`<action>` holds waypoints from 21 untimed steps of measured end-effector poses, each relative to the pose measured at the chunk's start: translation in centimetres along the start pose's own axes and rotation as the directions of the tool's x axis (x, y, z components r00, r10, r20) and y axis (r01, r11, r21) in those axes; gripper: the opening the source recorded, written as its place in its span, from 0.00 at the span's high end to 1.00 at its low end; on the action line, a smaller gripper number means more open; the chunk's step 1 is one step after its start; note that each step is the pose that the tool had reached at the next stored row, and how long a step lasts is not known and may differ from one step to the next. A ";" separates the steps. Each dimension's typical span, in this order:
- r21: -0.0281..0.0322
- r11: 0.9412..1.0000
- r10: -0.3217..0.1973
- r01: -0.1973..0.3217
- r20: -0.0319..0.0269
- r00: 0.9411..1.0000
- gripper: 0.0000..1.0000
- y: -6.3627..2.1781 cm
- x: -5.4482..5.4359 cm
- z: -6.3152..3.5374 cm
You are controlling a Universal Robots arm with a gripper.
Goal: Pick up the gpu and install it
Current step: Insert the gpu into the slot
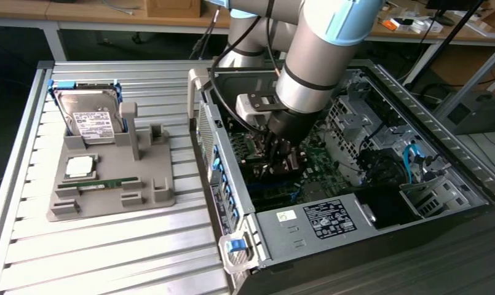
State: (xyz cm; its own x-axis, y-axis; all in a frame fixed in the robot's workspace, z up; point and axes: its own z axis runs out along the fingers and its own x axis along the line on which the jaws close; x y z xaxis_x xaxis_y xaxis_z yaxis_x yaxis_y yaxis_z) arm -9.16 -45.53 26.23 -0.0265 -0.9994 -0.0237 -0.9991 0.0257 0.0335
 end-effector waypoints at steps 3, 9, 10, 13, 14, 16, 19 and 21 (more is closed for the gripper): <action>0.000 1.000 0.000 0.000 0.001 1.000 0.73 0.00 0.1 0.02; 0.000 1.000 0.000 0.000 0.001 1.000 0.73 0.01 0.1 0.02; 0.000 1.000 0.000 0.000 0.001 1.000 0.73 0.01 0.1 0.02; 0.000 1.000 -0.001 0.001 0.001 1.000 0.73 0.01 0.1 0.02; 0.000 1.000 -0.001 0.001 0.001 1.000 0.73 0.01 0.1 0.01; 0.000 1.000 0.001 -0.001 0.001 1.000 0.73 0.04 0.1 0.01; 0.000 1.000 0.007 -0.007 0.001 1.000 0.73 0.09 0.1 0.02; 0.001 1.000 0.009 -0.009 0.001 1.000 0.73 0.13 0.1 0.00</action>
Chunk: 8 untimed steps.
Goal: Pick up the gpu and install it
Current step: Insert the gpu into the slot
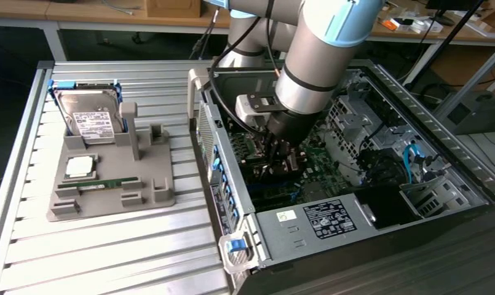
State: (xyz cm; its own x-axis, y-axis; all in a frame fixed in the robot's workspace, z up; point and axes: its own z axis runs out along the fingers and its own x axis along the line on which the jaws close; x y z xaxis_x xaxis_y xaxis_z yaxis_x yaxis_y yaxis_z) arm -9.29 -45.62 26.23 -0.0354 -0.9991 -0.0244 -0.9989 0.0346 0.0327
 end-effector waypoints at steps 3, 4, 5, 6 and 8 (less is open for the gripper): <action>0.002 1.000 0.001 -0.001 0.000 1.000 0.73 0.05 0.0 -0.16; 0.002 1.000 0.001 -0.001 0.000 1.000 0.73 0.05 0.0 -0.17; 0.002 1.000 0.001 -0.001 0.000 1.000 0.73 0.06 0.0 -0.17; 0.002 1.000 0.001 -0.001 0.000 1.000 0.73 0.06 0.0 -0.17; 0.002 1.000 0.002 -0.002 0.000 1.000 0.73 0.07 0.0 -0.18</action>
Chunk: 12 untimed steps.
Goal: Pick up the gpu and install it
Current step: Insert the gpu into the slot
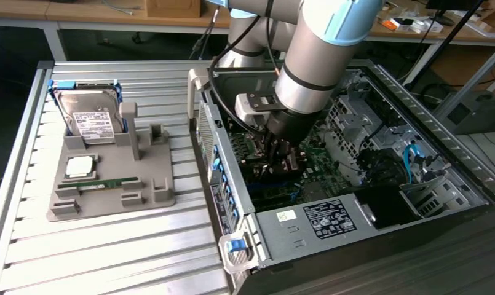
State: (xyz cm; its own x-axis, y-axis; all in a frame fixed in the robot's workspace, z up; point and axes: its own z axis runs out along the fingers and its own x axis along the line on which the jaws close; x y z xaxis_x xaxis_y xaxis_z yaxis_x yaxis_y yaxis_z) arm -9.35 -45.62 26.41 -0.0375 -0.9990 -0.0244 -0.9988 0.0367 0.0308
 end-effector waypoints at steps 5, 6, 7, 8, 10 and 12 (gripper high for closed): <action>0.000 1.000 0.005 -0.005 0.000 1.000 0.73 0.00 0.0 0.00; 0.000 1.000 0.006 -0.006 0.000 1.000 0.73 0.00 0.0 0.00; 0.000 1.000 0.006 -0.006 -0.001 1.000 0.73 0.00 0.0 0.01; 0.000 1.000 0.006 -0.006 -0.001 1.000 0.73 0.01 0.0 0.01; 0.000 1.000 0.006 -0.006 -0.001 1.000 0.73 0.01 0.0 0.01; 0.000 1.000 0.006 -0.006 -0.003 1.000 0.73 0.00 0.0 0.01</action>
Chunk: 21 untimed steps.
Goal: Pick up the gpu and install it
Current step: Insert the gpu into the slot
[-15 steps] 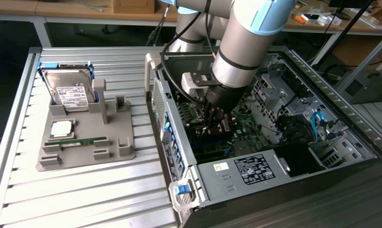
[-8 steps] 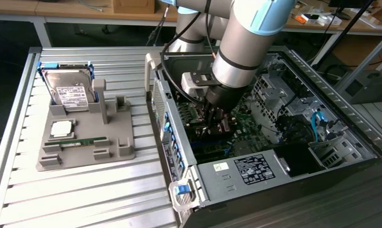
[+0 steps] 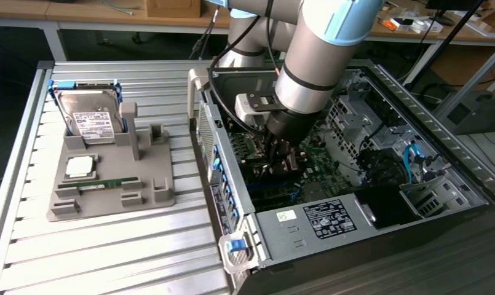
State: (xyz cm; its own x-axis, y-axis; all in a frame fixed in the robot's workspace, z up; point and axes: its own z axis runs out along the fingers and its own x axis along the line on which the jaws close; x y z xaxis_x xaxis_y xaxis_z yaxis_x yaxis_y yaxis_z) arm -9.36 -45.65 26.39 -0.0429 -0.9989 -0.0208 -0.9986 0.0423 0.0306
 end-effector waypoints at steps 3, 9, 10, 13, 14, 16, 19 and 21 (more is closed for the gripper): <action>0.000 1.000 0.000 0.000 -0.004 1.000 0.73 0.01 0.0 -0.01; 0.000 1.000 0.000 0.000 -0.004 1.000 0.73 0.10 0.0 0.00; 0.000 1.000 0.000 0.000 -0.004 1.000 0.73 0.13 0.0 0.01; 0.000 1.000 0.000 0.000 -0.004 1.000 0.73 0.18 0.0 0.02; 0.000 1.000 0.000 0.000 -0.004 1.000 0.73 0.19 0.0 0.03; 0.000 1.000 0.000 0.000 -0.004 1.000 0.73 0.20 0.0 0.04; 0.000 1.000 0.000 0.000 -0.004 1.000 0.73 0.21 0.0 0.08; 0.000 1.000 0.000 0.000 -0.004 1.000 0.73 0.21 0.0 0.11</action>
State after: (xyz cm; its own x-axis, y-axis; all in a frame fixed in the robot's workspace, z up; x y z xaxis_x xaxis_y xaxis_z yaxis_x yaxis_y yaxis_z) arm -9.57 -45.65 26.28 -0.0429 -0.9989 -0.0164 -0.9986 0.0424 0.0305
